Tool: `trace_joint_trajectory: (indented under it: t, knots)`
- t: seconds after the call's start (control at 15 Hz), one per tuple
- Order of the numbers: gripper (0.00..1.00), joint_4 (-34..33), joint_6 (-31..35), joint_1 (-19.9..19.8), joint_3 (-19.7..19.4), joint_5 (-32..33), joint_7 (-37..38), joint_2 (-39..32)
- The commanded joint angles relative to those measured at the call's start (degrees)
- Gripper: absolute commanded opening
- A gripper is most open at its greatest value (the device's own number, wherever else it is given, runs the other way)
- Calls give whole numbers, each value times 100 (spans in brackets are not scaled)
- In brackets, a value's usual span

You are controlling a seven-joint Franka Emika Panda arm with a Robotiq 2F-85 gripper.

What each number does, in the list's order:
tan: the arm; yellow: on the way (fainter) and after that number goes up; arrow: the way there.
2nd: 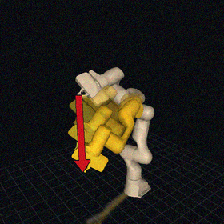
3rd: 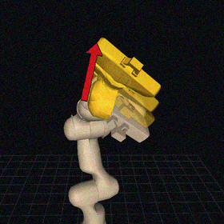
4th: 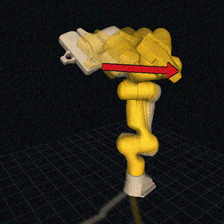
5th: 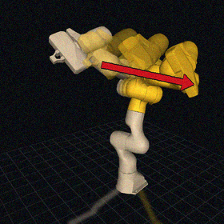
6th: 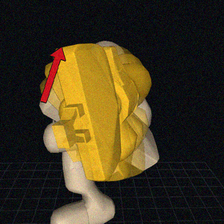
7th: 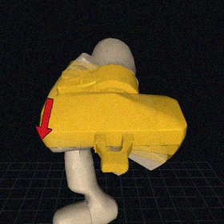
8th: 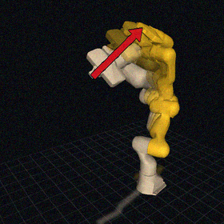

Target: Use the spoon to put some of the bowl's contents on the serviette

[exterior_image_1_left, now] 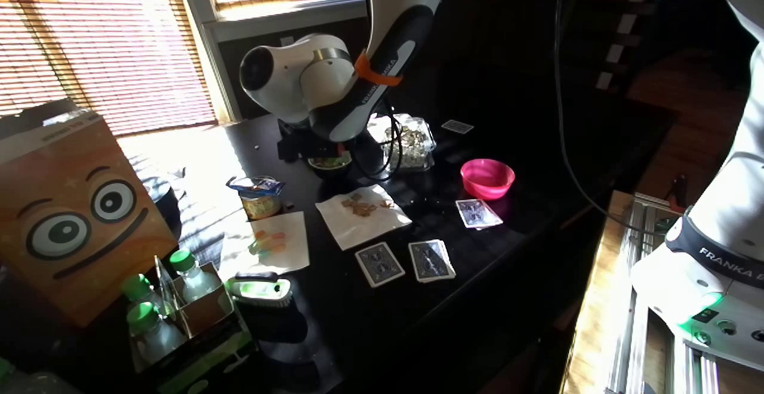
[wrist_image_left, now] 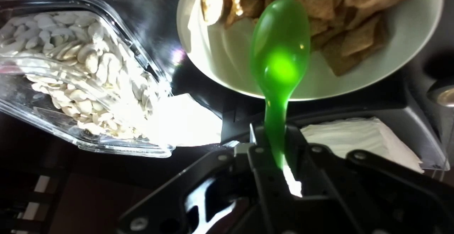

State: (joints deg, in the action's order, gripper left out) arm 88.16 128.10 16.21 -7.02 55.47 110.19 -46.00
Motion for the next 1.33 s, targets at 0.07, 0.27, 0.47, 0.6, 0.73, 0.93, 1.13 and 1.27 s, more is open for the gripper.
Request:
trace_joint_trajectory:
  t: [0.07, 0.27, 0.47, 0.6, 0.73, 0.93, 1.13, 1.27]
  knots:
    - [4, -98, -58, -127, 67, 22, -5, -173]
    - [4, -129, 41, -198, 125, -44, -38, -220]
    - [4, -117, 169, -292, 232, -185, -67, -178]
    - [4, -121, 234, -361, 305, -303, -100, -165]
    - [4, -177, 212, -380, 322, -415, -109, -217]
    - [4, -263, 180, -384, 333, -625, -157, -327]
    - [4, -258, 233, -355, 321, -784, -176, -343]
    - [4, -209, 266, -324, 288, -823, -121, -299]
